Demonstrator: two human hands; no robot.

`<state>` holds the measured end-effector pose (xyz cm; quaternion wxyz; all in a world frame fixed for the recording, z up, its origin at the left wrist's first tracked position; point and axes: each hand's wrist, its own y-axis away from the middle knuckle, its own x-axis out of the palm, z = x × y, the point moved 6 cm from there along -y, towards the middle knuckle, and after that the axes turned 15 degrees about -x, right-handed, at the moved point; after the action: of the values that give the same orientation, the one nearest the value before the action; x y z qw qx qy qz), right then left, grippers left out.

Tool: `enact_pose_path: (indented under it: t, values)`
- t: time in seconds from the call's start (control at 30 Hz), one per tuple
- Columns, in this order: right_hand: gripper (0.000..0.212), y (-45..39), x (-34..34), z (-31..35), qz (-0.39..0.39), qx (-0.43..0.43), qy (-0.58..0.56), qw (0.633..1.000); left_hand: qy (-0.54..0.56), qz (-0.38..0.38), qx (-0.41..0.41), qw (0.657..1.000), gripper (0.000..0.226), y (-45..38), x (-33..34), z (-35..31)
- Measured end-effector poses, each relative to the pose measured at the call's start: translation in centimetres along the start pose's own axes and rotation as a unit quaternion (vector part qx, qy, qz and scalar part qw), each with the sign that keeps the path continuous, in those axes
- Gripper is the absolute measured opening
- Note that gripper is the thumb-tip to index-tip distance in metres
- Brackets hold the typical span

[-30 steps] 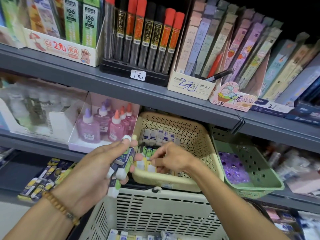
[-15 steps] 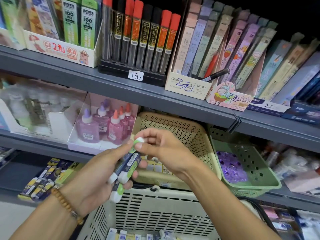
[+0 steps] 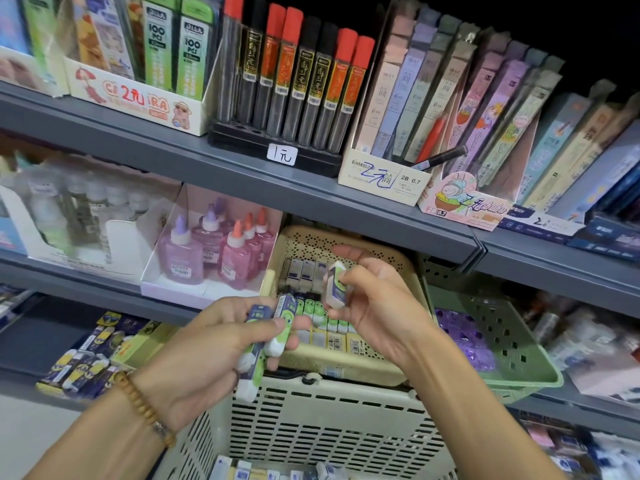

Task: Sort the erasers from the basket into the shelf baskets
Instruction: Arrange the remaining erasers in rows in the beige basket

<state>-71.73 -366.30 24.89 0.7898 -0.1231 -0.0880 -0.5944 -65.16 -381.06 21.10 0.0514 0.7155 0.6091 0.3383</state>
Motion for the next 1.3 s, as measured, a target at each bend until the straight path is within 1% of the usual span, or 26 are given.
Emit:
enact_pose_path:
  t: [0.03,0.1,0.13,0.23,0.3,0.4,0.47,0.53,0.57,0.7,0.77,0.83,0.9,0.97,1.03,1.1,1.17,1.23,1.3]
  values:
    - [0.041,0.1,-0.1,-0.2,0.005,0.002,0.031,0.999,0.008,-0.014,0.005,1.000,0.032,0.0,-0.2,0.0]
    - [0.033,0.5,0.0,-0.4,0.040,0.009,0.094,0.995,0.032,-0.035,0.007,0.999,0.035,0.0,-0.6,0.0]
    - [0.029,0.8,0.3,-0.5,0.061,0.014,0.104,0.993,0.038,-0.039,0.008,0.998,0.033,0.0,-0.6,-0.1]
    - [0.022,1.5,1.2,-0.7,0.104,0.033,0.060,0.992,0.013,-0.063,0.043,0.997,0.019,0.3,-0.5,-0.6]
    - [0.017,1.6,1.1,-0.5,0.101,0.020,0.080,0.991,0.001,-0.101,0.068,0.993,0.012,0.4,-0.8,-0.8]
    - [0.008,1.3,0.3,0.1,0.085,-0.027,0.179,0.980,-0.017,-0.142,0.092,0.985,0.008,0.3,-1.4,-1.2]
    - [0.011,1.3,0.4,0.2,0.098,-0.021,0.203,0.974,-0.025,-0.152,0.111,0.982,0.007,0.4,-1.5,-1.4]
    - [0.021,1.5,1.0,-0.2,0.122,0.005,0.214,0.969,-0.050,-0.143,0.129,0.980,0.008,0.5,-1.2,-1.6]
    - [0.022,1.6,1.1,-0.4,0.126,0.007,0.222,0.967,-0.071,-0.135,0.137,0.979,0.007,0.6,-0.9,-1.6]
    - [0.011,1.5,1.2,-0.5,0.094,-0.037,0.216,0.971,-0.115,-0.134,0.155,0.972,0.004,0.7,-0.5,-1.6]
    - [0.008,1.5,1.2,-0.6,0.092,-0.049,0.215,0.971,-0.132,-0.141,0.159,0.968,0.004,0.6,-0.5,-1.6]
    - [0.016,1.1,0.9,-0.6,0.099,-0.048,0.222,0.969,-0.147,-0.137,0.146,0.969,0.001,0.4,-0.2,-1.3]
    - [0.021,-0.2,-0.5,-0.1,0.067,-0.047,0.226,0.971,-0.116,-0.125,0.110,0.979,0.008,-0.1,-0.2,-0.8]
    - [0.018,-1.9,-3.4,0.5,-0.004,-0.043,0.250,0.967,-0.012,-0.104,0.058,0.993,0.011,-0.6,-0.5,-0.4]
    - [0.015,-3.3,-6.3,0.5,-0.047,-0.021,0.335,0.941,0.090,-0.084,0.029,0.992,0.011,-0.8,-0.8,-0.4]
    - [0.011,-4.2,-8.4,-0.3,-0.039,0.022,0.432,0.901,0.147,-0.070,0.024,0.986,0.016,-0.8,-1.0,-0.5]
    - [0.011,-4.9,-9.3,-1.2,0.000,0.067,0.502,0.862,0.182,-0.049,0.029,0.982,0.025,-0.7,-1.1,-0.7]
    - [0.011,-5.5,-9.3,-2.5,0.062,0.112,0.550,0.825,0.203,-0.035,0.038,0.978,0.033,-0.7,-1.1,-0.8]
    - [0.013,-5.9,-9.1,-3.7,0.094,0.140,0.561,0.810,0.215,-0.030,0.050,0.975,0.037,-0.7,-1.1,-0.9]
